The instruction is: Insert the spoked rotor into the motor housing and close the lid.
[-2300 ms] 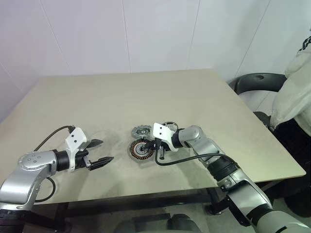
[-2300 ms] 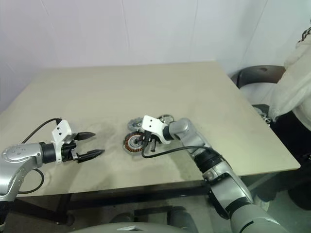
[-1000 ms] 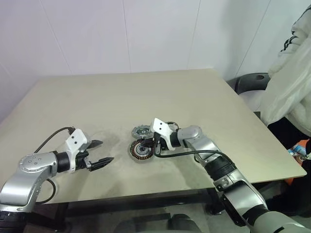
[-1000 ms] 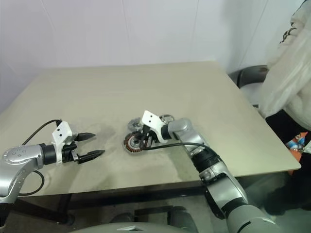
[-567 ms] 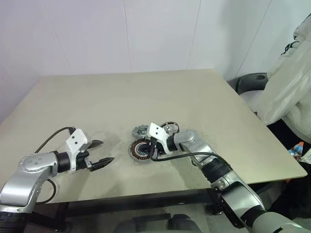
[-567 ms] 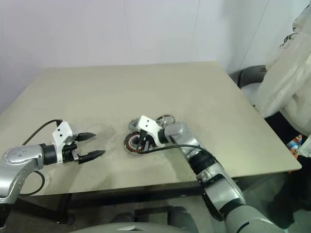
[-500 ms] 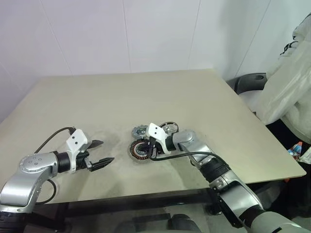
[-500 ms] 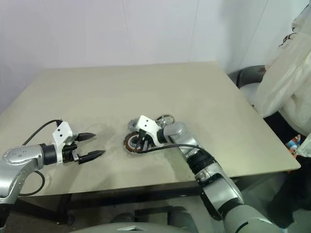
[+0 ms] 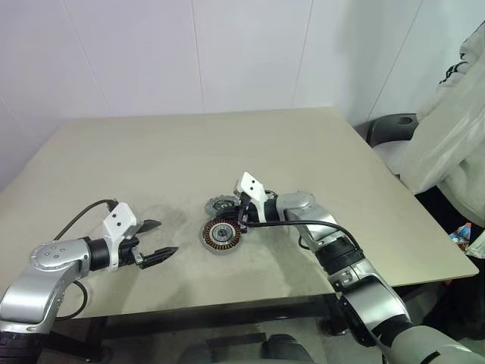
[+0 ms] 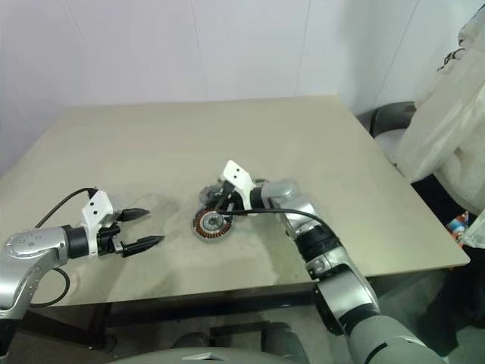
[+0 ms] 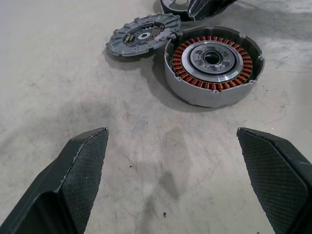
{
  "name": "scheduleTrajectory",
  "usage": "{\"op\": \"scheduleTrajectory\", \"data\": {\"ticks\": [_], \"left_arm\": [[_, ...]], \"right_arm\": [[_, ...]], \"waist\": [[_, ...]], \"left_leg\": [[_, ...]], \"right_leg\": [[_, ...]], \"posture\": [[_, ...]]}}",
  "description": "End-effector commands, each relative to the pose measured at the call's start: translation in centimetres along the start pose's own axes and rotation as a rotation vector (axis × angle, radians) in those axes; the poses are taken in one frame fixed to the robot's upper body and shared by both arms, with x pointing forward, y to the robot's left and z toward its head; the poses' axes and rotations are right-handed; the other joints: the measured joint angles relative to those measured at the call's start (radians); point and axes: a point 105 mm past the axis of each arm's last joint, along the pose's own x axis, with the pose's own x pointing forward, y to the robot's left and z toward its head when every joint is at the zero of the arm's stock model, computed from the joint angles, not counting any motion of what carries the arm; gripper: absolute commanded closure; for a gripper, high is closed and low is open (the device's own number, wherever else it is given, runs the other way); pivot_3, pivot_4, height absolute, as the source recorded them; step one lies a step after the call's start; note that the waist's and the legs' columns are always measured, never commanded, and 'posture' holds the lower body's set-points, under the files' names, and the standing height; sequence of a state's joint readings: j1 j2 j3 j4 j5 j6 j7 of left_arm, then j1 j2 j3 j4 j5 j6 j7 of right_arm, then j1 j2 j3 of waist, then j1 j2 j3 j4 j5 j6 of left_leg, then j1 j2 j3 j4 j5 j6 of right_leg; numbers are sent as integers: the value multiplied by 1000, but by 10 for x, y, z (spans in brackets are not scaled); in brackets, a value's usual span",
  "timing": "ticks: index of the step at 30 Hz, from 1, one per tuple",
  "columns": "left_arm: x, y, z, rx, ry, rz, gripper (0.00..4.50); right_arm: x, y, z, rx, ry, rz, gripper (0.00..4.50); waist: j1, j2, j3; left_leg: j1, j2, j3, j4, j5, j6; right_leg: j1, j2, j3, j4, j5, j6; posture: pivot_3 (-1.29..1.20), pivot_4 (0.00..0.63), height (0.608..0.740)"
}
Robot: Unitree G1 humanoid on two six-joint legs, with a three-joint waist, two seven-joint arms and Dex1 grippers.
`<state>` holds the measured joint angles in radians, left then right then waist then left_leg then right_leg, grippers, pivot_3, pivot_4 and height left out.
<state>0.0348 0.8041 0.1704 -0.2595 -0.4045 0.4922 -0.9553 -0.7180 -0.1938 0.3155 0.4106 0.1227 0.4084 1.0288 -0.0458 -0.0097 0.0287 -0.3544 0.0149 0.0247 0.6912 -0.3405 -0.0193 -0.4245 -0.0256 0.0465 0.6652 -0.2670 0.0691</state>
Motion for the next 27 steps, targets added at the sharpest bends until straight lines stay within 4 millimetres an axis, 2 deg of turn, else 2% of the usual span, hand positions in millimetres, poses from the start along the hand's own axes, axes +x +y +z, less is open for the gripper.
{"op": "scheduleTrajectory", "data": {"ticks": [1, 12, 24, 27], "left_arm": [[0, 0, 11, 45, -27, -3, 0], [-1, 0, 9, 40, -28, 4, 0], [-1, 0, 8, 36, -26, 5, 0], [-2, -1, 7, 32, -28, 8, 0]], "right_arm": [[-1, 3, 12, -56, -21, 14, 4473], [-26, -5, 6, -77, 11, -21, 4473], [-2, 9, -4, -78, 40, 23, 4473], [0, 7, -17, -88, 95, 13, 4473]], "waist": [[0, 0, 0], [0, 0, 0], [0, 0, 0], [1, 0, 0]], "left_leg": [[0, 0, 0, 0, 0, 0], [0, 0, 0, -1, 0, 0], [0, 0, 0, -2, 0, 0], [0, 0, 0, -2, 0, 0]], "right_leg": [[0, 0, 0, 0, 0, 0], [0, -1, 0, -1, 0, 0], [-1, 0, 0, -1, 0, 0], [-1, 0, 0, -1, 0, 0]], "posture": [[0, 0, 740], [0, 0, 740], [0, 0, 740], [0, 0, 740]]}}
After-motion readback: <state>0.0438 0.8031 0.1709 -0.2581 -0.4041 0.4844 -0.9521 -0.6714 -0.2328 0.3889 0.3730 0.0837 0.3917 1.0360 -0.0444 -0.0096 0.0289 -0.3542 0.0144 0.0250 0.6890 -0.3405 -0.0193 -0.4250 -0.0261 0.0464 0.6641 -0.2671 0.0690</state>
